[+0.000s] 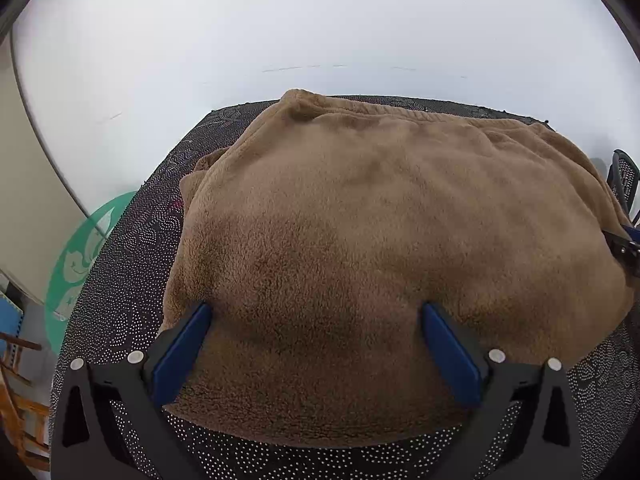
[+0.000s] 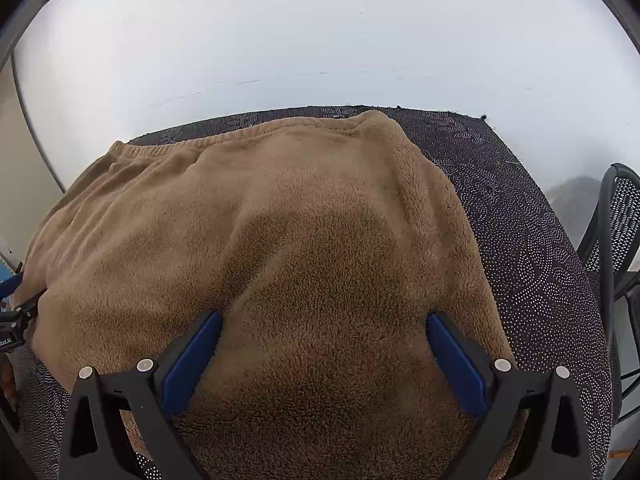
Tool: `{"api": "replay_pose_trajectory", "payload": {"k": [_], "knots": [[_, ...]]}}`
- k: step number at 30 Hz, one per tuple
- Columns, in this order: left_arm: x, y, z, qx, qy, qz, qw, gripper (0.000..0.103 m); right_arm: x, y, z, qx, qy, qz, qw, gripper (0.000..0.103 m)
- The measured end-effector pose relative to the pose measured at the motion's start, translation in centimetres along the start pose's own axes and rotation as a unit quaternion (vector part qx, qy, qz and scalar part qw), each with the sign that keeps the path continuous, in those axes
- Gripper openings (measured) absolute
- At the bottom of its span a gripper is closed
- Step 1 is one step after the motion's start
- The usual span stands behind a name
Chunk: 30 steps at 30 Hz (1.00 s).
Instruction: Fold clothes
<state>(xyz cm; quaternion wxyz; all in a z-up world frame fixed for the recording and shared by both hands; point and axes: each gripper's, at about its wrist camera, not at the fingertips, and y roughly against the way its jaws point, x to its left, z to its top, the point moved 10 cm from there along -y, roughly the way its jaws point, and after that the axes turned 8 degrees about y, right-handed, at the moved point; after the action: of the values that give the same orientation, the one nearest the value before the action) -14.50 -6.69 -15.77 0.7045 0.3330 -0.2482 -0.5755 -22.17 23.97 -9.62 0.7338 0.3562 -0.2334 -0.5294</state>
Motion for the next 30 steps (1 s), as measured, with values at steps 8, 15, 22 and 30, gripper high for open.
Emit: {"api": "replay_pose_trajectory", "payload": {"k": [8, 15, 22, 30], "knots": [[3.0, 3.2, 0.7, -0.023, 0.058, 0.019, 0.9979, 0.103, 0.0, 0.2, 0.0, -0.002, -0.004, 0.005, 1.0, 0.103], [9.5, 2.0, -0.6, 0.011, 0.17, 0.029, 0.9849, 0.103, -0.1, 0.1, 0.1, -0.002, -0.004, 0.005, 1.0, 0.103], [9.9, -0.2, -1.4, 0.027, 0.2, -0.01, 0.9795, 0.103, -0.1, -0.1, 0.1, 0.0, -0.001, 0.001, 1.0, 0.103], [9.8, -0.6, -1.2, 0.031, 0.189, -0.01, 0.9814, 0.103, -0.3, -0.4, 0.3, 0.002, 0.001, -0.002, 1.0, 0.103]]}}
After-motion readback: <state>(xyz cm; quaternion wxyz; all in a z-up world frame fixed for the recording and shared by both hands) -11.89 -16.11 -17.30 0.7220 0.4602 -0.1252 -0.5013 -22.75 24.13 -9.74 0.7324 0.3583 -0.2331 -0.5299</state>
